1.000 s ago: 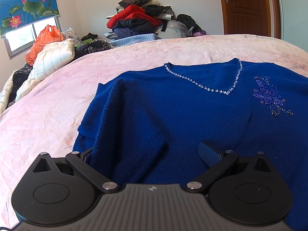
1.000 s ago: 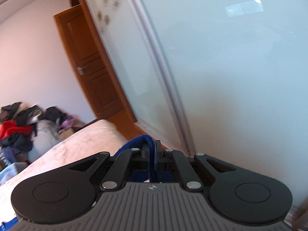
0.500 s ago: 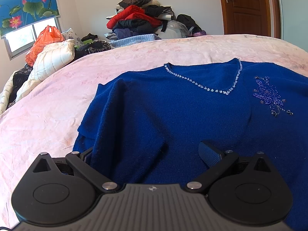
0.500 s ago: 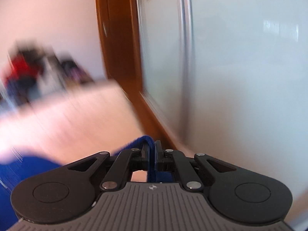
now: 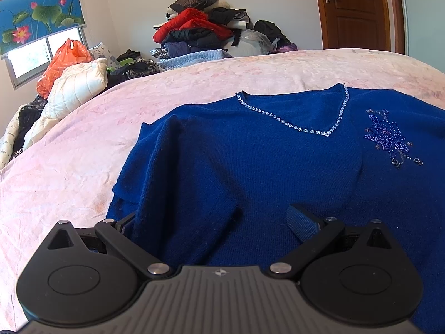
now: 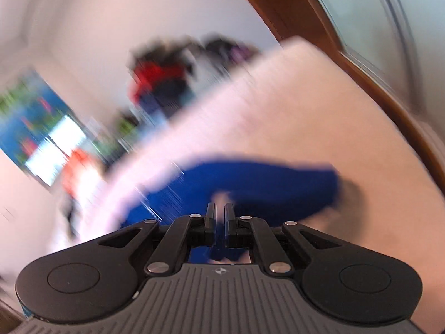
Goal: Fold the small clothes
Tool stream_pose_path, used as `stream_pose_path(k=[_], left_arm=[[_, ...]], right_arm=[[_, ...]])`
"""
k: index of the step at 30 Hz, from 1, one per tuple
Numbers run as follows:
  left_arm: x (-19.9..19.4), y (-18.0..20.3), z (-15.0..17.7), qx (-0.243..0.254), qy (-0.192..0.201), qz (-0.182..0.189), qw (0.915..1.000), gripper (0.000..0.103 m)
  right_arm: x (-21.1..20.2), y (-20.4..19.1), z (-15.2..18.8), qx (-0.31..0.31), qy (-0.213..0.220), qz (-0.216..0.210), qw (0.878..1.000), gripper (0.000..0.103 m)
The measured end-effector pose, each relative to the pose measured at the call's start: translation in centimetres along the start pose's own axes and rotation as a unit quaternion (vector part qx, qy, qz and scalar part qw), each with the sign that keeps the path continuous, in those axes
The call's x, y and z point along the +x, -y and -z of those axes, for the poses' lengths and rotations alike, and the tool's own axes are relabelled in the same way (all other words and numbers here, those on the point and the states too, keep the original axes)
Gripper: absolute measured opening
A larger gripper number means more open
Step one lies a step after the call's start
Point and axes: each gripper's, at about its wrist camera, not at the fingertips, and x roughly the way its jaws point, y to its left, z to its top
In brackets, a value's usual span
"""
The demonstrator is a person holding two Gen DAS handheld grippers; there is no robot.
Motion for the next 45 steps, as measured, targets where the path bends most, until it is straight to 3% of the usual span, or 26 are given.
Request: stream_pose_path(k=[2, 4, 5, 6, 7, 8, 10, 11, 13, 14, 16, 17, 18, 20, 25, 27, 29, 30, 32, 34, 37, 39, 41, 42, 45], left_arm=[[0.1, -0.1, 0.0, -0.004, -0.002, 0.003, 1.0, 0.103], [0.1, -0.3, 0.0, -0.009, -0.003, 0.006, 0.9999, 0.103], [0.1, -0.3, 0.0, -0.01, -0.004, 0.007, 0.9999, 0.103], [0.1, -0.4, 0.0, -0.011, -0.004, 0.008, 0.9999, 0.103], [0.1, -0.4, 0.0, -0.012, -0.004, 0.008, 0.9999, 0.103], [0.1, -0.4, 0.0, -0.012, -0.004, 0.009, 0.9999, 0.103], [0.1, -0.4, 0.0, -0.013, -0.004, 0.009, 0.9999, 0.103], [0.1, -0.4, 0.0, -0.013, -0.004, 0.008, 0.9999, 0.103], [0.1, -0.3, 0.0, -0.009, -0.002, 0.005, 0.9999, 0.103], [0.1, -0.2, 0.0, -0.008, -0.001, 0.004, 1.0, 0.103], [0.1, -0.2, 0.0, -0.008, -0.001, 0.004, 1.0, 0.103], [0.1, -0.3, 0.0, -0.009, -0.002, 0.005, 0.9999, 0.103], [0.1, -0.3, 0.0, -0.01, -0.002, 0.005, 0.9999, 0.103], [0.1, -0.2, 0.0, -0.009, -0.001, 0.003, 1.0, 0.103], [-0.1, 0.5, 0.1, 0.008, 0.006, -0.011, 0.9999, 0.103], [-0.2, 0.6, 0.1, 0.011, 0.008, -0.014, 0.9998, 0.103], [-0.1, 0.7, 0.1, 0.011, 0.008, -0.014, 0.9998, 0.103], [-0.1, 0.7, 0.1, 0.012, 0.008, -0.014, 0.9998, 0.103], [-0.1, 0.7, 0.1, 0.011, 0.008, -0.014, 0.9998, 0.103], [-0.1, 0.7, 0.1, 0.01, 0.007, -0.013, 0.9998, 0.103], [-0.1, 0.6, 0.0, 0.008, 0.006, -0.011, 0.9999, 0.103], [0.0, 0.4, -0.2, 0.007, 0.002, -0.007, 0.9999, 0.103], [0.1, 0.1, -0.5, 0.012, -0.003, -0.001, 0.9999, 0.103], [0.2, -0.1, -0.6, 0.013, -0.006, 0.003, 0.9999, 0.103], [0.4, -0.8, -1.1, 0.006, -0.019, 0.017, 0.9997, 0.103]], right_arm=[[-0.7, -1.1, -2.5, 0.007, 0.065, -0.034, 0.997, 0.008], [-1.9, -1.1, -5.8, 0.021, 0.131, -0.021, 0.991, 0.009], [-2.3, -1.1, -7.1, 0.015, 0.158, 0.02, 0.987, 0.016], [-2.4, -1.3, -7.9, -0.015, 0.175, 0.085, 0.981, 0.031], [-2.0, -1.7, -8.0, -0.057, 0.172, 0.16, 0.97, 0.038], [-0.8, -2.3, -7.6, -0.102, 0.145, 0.23, 0.957, 0.062], [2.4, -3.6, -4.4, -0.218, 0.082, 0.31, 0.922, 0.063], [4.1, -4.1, -2.1, -0.278, 0.054, 0.332, 0.9, 0.062], [7.6, -4.4, 3.1, -0.412, -0.002, 0.369, 0.833, 0.061], [9.2, -4.1, 5.8, -0.481, -0.029, 0.378, 0.791, 0.062], [11.8, -3.3, 10.8, -0.59, -0.076, 0.41, 0.691, 0.061], [12.5, -2.7, 12.5, -0.624, -0.095, 0.415, 0.655, 0.061], [12.3, -2.2, 13.9, -0.645, -0.111, 0.401, 0.641, 0.06], [12.2, -1.6, 15.0, -0.657, -0.126, 0.368, 0.646, 0.056], [13.8, -2.1, 16.0, -0.673, -0.105, 0.327, 0.655, 0.05], [14.5, -2.1, 15.9, -0.669, -0.087, 0.307, 0.671, 0.046], [14.8, -1.8, 16.1, -0.649, -0.073, 0.297, 0.696, 0.04], [15.3, -1.7, 15.3, -0.625, -0.074, 0.296, 0.718, 0.024], [16.1, -1.5, 13.1, -0.556, -0.08, 0.285, 0.777, 0.005], [16.0, -1.1, 10.6, -0.475, -0.067, 0.267, 0.836, 0.005], [12.9, -0.1, 4.8, -0.302, 0.002, 0.205, 0.931, 0.005], [9.5, 1.1, 0.1, -0.181, 0.069, 0.173, 0.966, 0.005], [6.0, 3.5, -4.9, -0.054, 0.14, 0.134, 0.98, 0.006], [4.7, 4.9, -7.0, 0.001, 0.173, 0.115, 0.978, 0.006], [0.5, 7.4, -11.4, 0.083, 0.257, 0.121, 0.955, 0.008]])
